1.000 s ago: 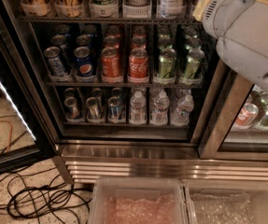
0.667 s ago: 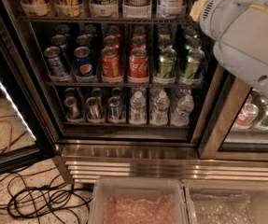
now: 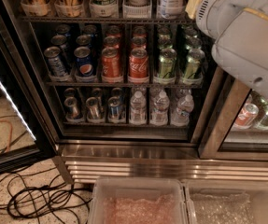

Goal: Pick blue plastic bottle from top shelf of fridge

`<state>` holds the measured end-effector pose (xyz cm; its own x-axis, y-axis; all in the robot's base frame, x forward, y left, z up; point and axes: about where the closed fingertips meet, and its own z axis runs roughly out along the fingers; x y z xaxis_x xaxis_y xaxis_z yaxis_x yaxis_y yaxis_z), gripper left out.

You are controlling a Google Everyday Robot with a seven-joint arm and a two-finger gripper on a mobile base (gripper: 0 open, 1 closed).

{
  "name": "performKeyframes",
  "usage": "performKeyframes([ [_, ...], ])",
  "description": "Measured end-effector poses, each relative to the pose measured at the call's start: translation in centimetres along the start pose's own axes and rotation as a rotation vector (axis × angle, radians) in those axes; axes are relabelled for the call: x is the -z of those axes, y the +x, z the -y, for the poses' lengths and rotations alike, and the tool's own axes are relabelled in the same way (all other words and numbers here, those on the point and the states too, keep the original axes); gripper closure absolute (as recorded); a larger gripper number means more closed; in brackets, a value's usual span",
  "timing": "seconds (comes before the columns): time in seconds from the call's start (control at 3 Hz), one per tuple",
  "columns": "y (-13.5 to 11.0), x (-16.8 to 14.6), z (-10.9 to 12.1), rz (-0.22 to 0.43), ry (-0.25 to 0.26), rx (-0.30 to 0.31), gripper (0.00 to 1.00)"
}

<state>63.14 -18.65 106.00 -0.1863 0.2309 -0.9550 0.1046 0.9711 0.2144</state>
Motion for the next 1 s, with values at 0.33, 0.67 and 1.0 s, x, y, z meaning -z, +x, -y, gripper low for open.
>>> performKeyframes([
  [0.33, -0.5, -0.3, -0.1, 0.022, -0.006, 0.025, 0.4],
  [0.67, -1.0, -1.1, 0.3, 0.047, 0.013, 0.074, 0.41],
  [1.0, -1.3, -2.1, 0.6, 0.067, 0.026, 0.113, 0.4],
])
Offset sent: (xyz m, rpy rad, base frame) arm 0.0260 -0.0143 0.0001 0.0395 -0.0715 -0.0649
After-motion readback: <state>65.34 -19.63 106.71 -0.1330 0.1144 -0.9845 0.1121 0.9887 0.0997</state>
